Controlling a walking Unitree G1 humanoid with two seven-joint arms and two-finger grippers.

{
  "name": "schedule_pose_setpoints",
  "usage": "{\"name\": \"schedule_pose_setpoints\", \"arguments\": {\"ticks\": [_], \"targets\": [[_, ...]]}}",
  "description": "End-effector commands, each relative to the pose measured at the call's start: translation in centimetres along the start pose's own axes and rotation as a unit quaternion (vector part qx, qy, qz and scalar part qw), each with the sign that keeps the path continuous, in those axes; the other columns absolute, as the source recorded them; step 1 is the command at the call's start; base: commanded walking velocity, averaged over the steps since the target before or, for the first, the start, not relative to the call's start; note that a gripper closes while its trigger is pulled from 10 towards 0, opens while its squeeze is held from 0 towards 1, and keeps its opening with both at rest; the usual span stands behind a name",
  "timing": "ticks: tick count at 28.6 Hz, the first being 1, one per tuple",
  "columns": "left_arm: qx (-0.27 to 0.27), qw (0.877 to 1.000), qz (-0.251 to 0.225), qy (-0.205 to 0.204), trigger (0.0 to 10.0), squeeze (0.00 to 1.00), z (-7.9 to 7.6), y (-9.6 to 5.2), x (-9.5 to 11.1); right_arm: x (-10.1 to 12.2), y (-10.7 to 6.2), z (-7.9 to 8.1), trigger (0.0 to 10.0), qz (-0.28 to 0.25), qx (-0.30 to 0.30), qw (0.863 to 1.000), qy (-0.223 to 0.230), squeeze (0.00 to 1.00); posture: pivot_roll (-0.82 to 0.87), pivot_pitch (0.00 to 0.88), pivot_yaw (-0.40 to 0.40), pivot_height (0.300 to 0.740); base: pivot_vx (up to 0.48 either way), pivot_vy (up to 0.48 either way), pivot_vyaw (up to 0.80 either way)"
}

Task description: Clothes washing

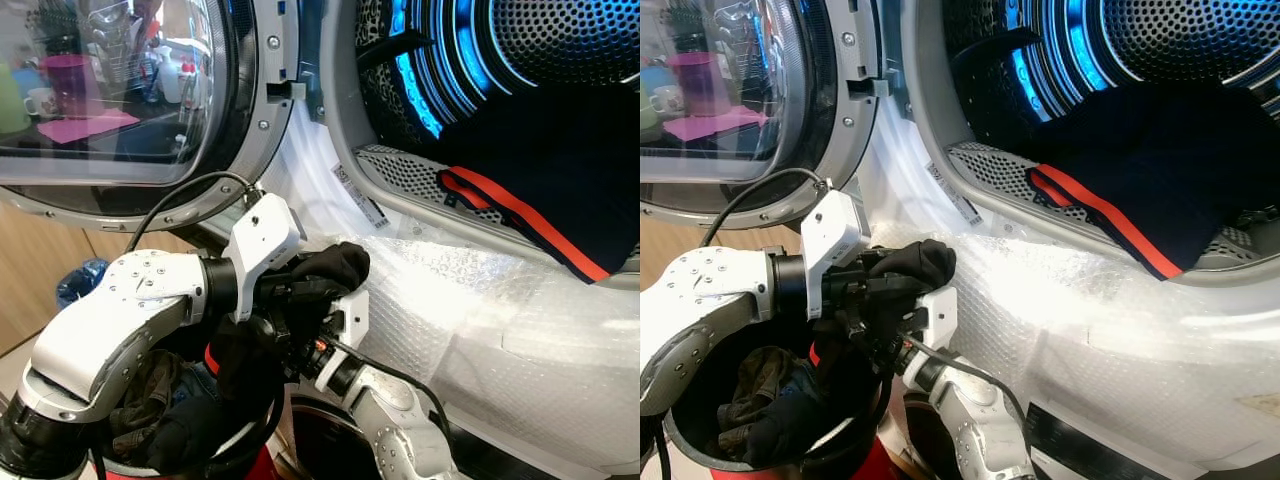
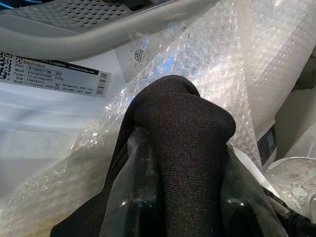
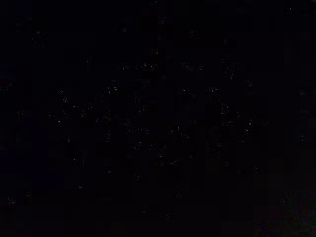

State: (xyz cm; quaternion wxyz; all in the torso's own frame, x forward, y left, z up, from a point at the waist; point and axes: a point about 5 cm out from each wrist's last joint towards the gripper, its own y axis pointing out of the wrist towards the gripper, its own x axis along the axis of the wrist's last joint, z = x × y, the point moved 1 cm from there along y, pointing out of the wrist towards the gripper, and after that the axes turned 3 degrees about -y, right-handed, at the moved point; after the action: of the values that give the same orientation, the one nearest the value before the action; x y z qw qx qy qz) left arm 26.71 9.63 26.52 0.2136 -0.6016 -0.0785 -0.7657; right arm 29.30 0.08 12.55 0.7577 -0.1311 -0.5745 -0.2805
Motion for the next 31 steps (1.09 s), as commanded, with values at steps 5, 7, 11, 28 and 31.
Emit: {"name": "schedule_pose_setpoints", "arguments": {"ticks": [5,7,11,28,31], "targets": [[-0.046,0.998,-0.036,0.034,0.0,0.0,-1.5,0.6,1.9,-0.9,1.0,1.5,0.0,0.006,0.019,0.999,0.027,0.0,0.22,0.002,-0.055,0.74,0.0,0.0,0.0],[-0.041,0.998,-0.036,0.036,0.0,0.0,-1.4,0.5,1.9,-0.9,1.0,1.5,0.0,0.007,0.02,0.999,0.027,0.0,0.23,0.0,-0.06,0.74,0.0,0.0,0.0],[-0.032,0.998,-0.038,0.037,0.0,0.0,-1.3,0.1,1.9,-1.1,1.0,1.3,0.0,0.014,0.018,1.0,0.021,0.0,0.24,0.0,-0.061,0.74,0.0,0.0,0.0],[-0.023,0.998,-0.046,0.034,1.2,0.0,-1.3,0.0,1.7,-1.0,0.9,0.5,0.0,0.006,0.006,1.0,0.021,0.0,0.24,0.0,-0.069,0.74,0.0,0.0,0.0],[-0.02,0.998,-0.049,0.034,9.6,0.0,-1.4,0.1,1.5,-0.8,0.9,0.3,0.0,0.005,0.005,1.0,0.018,0.0,0.24,0.0,-0.08,0.74,0.0,0.0,0.0]]}}
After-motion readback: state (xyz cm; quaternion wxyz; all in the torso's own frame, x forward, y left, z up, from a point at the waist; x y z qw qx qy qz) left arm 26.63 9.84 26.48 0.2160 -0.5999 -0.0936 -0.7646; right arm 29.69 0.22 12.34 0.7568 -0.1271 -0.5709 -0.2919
